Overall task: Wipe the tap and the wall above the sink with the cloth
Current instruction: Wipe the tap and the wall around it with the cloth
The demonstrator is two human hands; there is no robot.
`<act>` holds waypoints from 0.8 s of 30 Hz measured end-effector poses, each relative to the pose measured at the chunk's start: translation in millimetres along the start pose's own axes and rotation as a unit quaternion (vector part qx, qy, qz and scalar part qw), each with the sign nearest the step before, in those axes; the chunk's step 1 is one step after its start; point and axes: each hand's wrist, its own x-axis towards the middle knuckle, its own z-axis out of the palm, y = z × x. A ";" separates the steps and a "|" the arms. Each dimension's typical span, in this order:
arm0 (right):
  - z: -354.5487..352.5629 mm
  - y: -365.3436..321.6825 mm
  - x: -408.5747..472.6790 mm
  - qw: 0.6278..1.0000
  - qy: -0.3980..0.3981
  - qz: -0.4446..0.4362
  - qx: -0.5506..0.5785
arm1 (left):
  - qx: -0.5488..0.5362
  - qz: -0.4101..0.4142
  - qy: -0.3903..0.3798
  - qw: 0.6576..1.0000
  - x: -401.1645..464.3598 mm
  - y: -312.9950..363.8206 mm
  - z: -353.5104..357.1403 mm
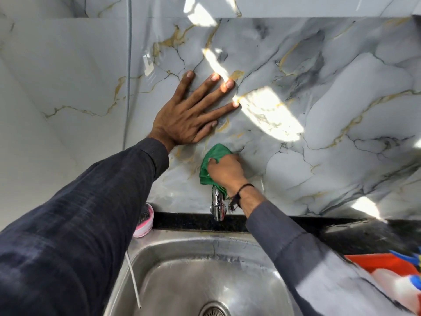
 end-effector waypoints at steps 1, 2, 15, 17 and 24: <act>3.5 -2.3 -5.6 0.997 0.025 -0.008 -0.076 | 0.000 0.000 0.002 1.000 0.1 0.2 0.3; 7.0 -2.5 -12.7 0.990 0.052 -0.022 -0.133 | -0.003 0.001 0.003 1.000 -0.1 0.4 0.7; 54.0 77.6 -78.6 0.918 0.266 -0.237 -0.171 | -0.010 0.008 0.011 1.000 -0.7 0.7 0.6; 64.9 95.9 -81.8 0.921 0.280 -0.250 -0.100 | -0.007 0.009 0.012 1.000 -0.8 2.0 0.6; 76.9 127.8 -69.0 0.897 0.287 -0.334 -0.020 | 0.003 0.014 0.018 1.000 0.3 1.5 2.2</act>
